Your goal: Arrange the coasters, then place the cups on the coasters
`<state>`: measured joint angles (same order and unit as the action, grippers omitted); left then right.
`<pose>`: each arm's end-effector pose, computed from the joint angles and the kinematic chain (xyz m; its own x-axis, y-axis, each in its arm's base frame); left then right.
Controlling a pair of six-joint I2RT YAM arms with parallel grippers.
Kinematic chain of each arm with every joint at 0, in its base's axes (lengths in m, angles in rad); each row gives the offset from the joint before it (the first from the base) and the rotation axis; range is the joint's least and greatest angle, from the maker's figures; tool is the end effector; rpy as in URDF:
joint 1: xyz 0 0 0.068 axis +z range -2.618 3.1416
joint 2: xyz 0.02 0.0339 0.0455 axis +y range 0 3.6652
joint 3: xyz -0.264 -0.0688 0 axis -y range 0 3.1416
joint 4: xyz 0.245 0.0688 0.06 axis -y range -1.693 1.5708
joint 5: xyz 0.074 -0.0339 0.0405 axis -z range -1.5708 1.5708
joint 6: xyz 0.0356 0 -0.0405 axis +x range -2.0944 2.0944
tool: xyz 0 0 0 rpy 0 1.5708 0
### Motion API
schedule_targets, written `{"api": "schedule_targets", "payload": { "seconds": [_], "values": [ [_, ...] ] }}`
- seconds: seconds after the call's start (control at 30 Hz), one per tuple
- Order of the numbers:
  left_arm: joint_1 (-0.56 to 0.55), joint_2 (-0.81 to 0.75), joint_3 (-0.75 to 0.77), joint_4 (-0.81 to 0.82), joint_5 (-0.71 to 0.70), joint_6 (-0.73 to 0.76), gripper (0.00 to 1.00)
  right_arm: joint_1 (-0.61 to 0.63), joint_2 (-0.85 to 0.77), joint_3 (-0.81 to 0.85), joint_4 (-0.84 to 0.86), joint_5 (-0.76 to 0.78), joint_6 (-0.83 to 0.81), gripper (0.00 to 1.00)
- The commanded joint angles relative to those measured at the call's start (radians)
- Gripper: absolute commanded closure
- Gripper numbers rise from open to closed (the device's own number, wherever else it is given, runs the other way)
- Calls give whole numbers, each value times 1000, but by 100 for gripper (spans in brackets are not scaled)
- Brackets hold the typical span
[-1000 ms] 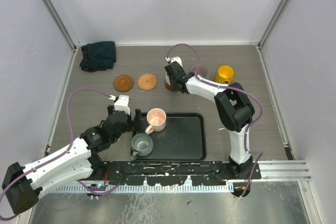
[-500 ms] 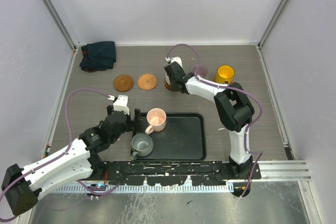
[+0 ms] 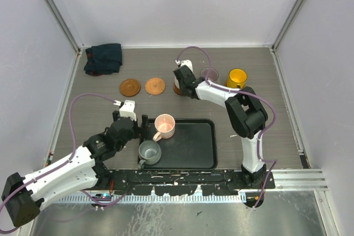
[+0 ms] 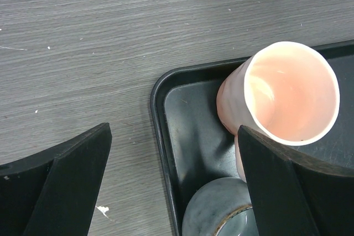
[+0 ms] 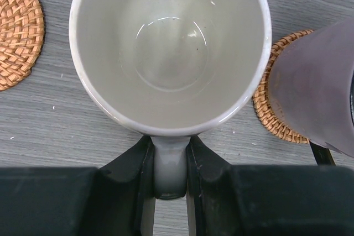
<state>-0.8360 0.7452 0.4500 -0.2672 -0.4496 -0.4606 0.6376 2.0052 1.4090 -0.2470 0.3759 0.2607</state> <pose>0.1238 -0.1139 0.2221 -0.5077 -0.0352 -0.8608 0.2189 0.9611 -0.1684 0.3603 0.2507 0.1851 -0.6719 -0.1994 -0.7133 -0.1908 0.9772 -0.0935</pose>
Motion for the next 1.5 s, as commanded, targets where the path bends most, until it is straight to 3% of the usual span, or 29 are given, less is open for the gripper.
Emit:
{"api": "schedule_targets", "payload": {
  "seconds": [0.0, 0.2, 0.53, 0.7, 1.47],
  "values": [
    [-3, 3, 8, 31, -20, -10, 2, 2, -33, -9, 31, -21, 13, 99],
    [-3, 16, 14, 40, -16, -7, 2, 8, -45, 2, 2, -27, 9, 97],
    [-3, 29, 18, 46, -12, -1, 2, 22, -52, 18, -31, -19, 2, 57],
    [-2, 29, 18, 48, -15, 0, 2, 36, -61, 15, -46, -1, 0, 49],
    [-3, 8, 8, 41, -7, -9, 2, 56, -96, 25, -21, 83, 41, 48]
  ]
}}
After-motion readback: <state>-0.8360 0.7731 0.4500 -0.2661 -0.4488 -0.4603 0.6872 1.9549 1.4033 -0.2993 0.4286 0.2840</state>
